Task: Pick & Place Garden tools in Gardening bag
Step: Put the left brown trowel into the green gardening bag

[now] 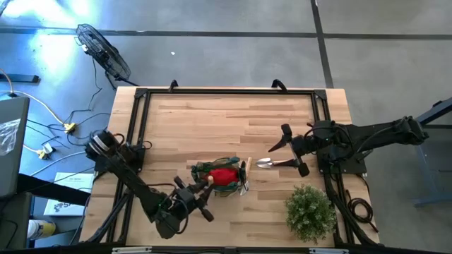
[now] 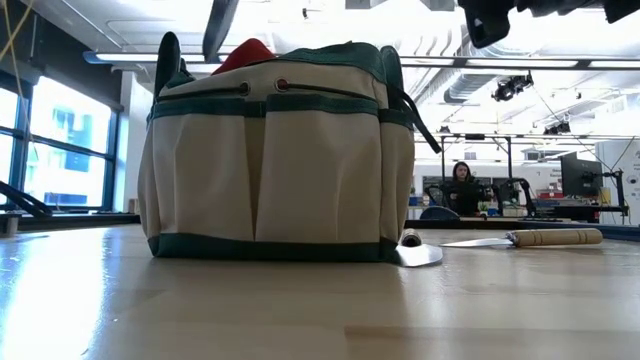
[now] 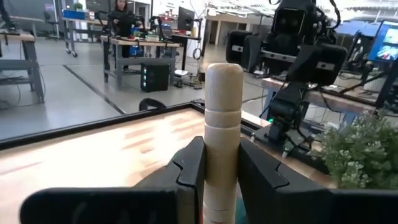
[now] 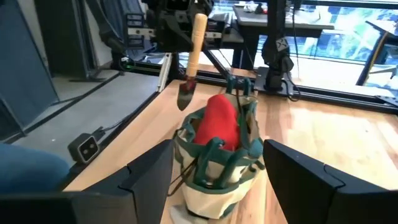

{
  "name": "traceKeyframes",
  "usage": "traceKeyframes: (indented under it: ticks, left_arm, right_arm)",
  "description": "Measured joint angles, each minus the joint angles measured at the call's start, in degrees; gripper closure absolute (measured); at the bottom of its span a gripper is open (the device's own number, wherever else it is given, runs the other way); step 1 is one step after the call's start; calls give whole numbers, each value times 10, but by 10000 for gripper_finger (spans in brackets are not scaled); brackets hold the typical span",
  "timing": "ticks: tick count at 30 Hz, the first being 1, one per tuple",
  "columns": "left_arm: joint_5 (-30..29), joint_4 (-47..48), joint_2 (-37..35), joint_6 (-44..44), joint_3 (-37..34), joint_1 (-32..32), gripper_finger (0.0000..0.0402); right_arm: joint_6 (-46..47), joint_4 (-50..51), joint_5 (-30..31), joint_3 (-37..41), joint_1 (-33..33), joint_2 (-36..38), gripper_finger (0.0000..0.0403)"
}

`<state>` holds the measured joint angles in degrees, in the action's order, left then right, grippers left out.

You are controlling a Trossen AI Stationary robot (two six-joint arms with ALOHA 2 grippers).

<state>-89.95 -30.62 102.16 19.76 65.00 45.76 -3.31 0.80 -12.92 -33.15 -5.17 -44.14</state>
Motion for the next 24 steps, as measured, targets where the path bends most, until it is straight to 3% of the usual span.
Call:
traceKeyframes:
  ticks: [4,16,24]
  left_arm:
    - [-1,9,6,-20,14,0,341]
    - [0,7,86,-169,150,-19,341]
    - [-1,7,98,-213,170,-23,341]
  right_arm:
    - [0,0,-26,0,0,0,163]
    - [13,31,-41,0,0,0,163]
    - [31,45,-69,0,0,0,163]
